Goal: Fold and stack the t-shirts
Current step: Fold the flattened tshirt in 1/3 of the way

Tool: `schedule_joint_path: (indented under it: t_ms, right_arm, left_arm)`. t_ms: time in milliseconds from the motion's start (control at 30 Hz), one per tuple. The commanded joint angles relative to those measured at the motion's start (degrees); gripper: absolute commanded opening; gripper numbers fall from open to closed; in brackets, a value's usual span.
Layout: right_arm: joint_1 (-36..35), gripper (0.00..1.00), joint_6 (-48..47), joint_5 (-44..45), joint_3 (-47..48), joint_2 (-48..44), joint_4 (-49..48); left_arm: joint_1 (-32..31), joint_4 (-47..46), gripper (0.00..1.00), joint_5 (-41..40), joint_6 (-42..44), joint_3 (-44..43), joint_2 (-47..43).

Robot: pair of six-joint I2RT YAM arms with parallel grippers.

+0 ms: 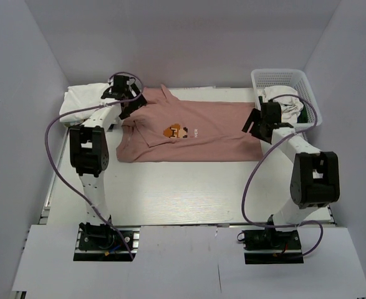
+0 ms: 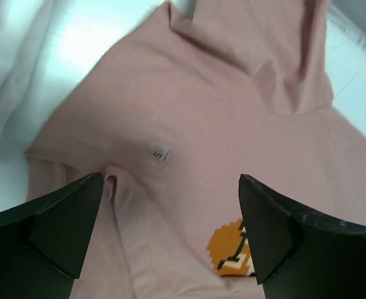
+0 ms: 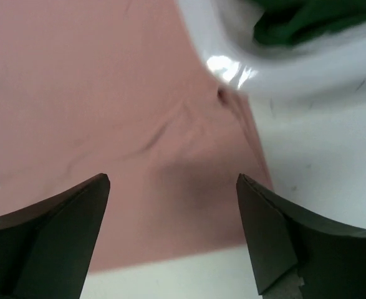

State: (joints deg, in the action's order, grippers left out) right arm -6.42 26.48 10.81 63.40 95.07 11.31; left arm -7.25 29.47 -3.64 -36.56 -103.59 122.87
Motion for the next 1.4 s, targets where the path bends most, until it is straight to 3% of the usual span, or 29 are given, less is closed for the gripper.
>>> schedule_joint_path:
  t_ms: [0, 133, 233, 400, 533, 667, 900, 1033, 1267, 1367]
  right_arm:
    - [-1.0, 0.90, -2.5, -6.7, -5.3, -7.1, -4.1]
    - [-2.1, 0.90, -2.8, -10.2, -11.8, -11.4, -5.5]
    - [-2.7, 0.90, -2.8, -13.4, -15.2, -12.7, -6.6]
    - [-3.3, 0.90, -2.9, -14.1, -17.6, -10.8, -8.7]
    - [-3.0, 0.90, -2.9, -13.1, -17.1, -8.8, -9.6]
    - [-2.8, 0.90, -2.7, -11.3, -16.7, -6.7, -10.3]
    - [-2.8, 0.90, -1.1, -2.7, -15.0, -1.7, -6.6]
    - [-2.6, 0.90, -0.6, 1.9, -13.2, 0.5, -3.8]
    - [-2.6, 0.90, 0.9, 4.5, -11.5, 3.5, -1.6]
    - [-3.0, 0.90, 0.7, 3.0, -11.5, 4.2, -1.4]
  left_arm:
    - [-0.5, 2.4, 1.00, 0.9, 3.2, 6.7, -8.0]
    - [-1.1, -3.4, 1.00, 3.7, 3.2, 28.2, -22.6]
    - [-1.1, -5.6, 1.00, 3.0, 4.5, 38.3, -30.4]
    - [-1.1, -9.8, 0.88, 10.6, 9.1, 44.7, -33.6]
    - [-1.1, -11.1, 0.85, 19.4, 10.5, 44.7, -29.6]
    - [-0.4, -9.7, 0.77, 19.5, 9.8, 43.3, -24.2]
    - [0.7, -2.6, 0.73, 2.6, 9.8, 35.3, -18.2]
    - [2.8, 2.0, 0.72, -1.3, 8.7, 32.2, -15.6]
    - [6.4, 4.5, 0.69, -4.1, 5.4, 33.4, -15.6]
    - [7.0, 2.0, 0.61, 1.8, 4.0, 35.5, -15.6]
